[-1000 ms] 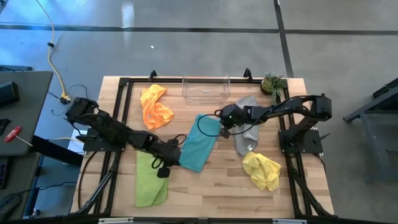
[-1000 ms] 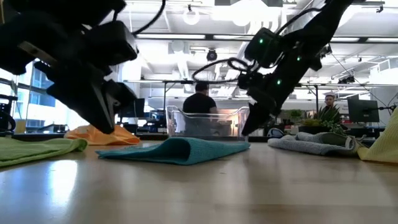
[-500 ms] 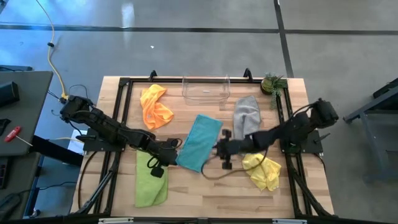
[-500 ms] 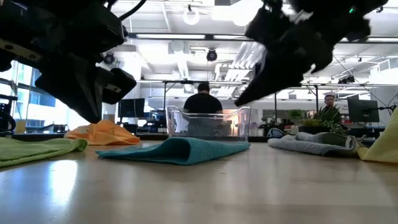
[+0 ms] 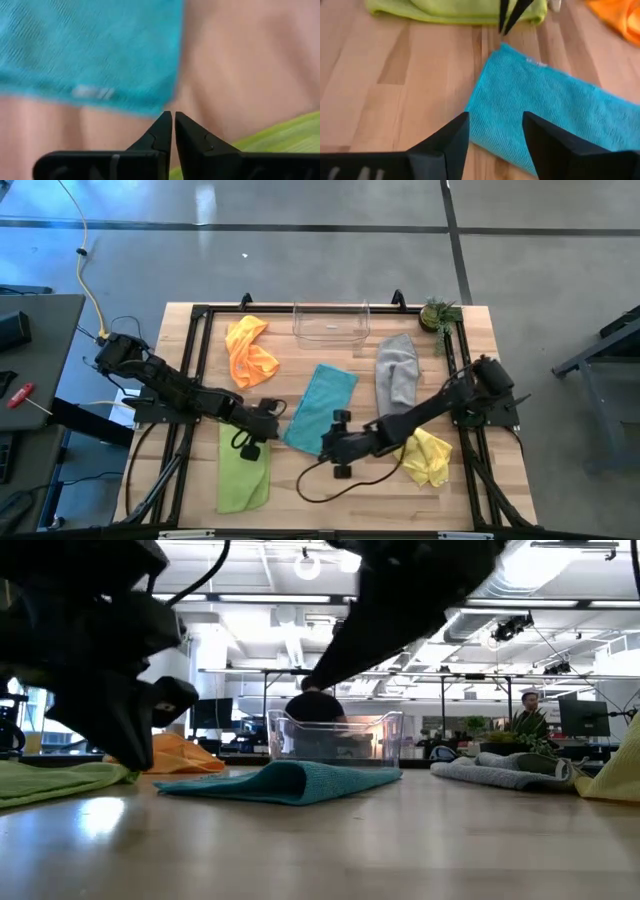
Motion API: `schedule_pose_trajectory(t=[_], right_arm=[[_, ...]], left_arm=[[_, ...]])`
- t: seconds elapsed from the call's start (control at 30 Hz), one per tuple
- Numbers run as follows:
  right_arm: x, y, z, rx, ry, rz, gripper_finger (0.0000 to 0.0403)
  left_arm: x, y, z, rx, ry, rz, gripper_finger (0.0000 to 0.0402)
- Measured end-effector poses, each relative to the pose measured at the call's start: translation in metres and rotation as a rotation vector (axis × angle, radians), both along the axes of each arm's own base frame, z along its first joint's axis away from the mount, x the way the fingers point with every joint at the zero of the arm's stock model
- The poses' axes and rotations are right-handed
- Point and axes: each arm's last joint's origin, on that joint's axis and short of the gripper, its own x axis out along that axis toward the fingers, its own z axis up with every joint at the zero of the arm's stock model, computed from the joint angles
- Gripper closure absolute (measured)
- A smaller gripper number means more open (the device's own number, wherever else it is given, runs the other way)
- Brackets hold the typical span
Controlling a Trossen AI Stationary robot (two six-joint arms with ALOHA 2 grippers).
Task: Fold microfiber towels
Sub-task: Fold the blue towel on the table
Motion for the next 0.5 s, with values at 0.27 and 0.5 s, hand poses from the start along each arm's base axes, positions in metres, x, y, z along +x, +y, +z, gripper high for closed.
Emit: schedule_pose_trajectory(t=[0.27, 0.5], right_arm=[[0.028, 0.010, -0.020, 0.034, 0.140, -0.011, 0.0278], [0.031, -0.005, -0.042, 0.058, 0.269, -0.041, 0.0352]], left_arm=[[-0.003, -0.002, -0.004, 0.019, 0.040, -0.017, 0.0398], [-0.003, -0.004, -0.003, -0.014, 0.037, 0.016, 0.0401]])
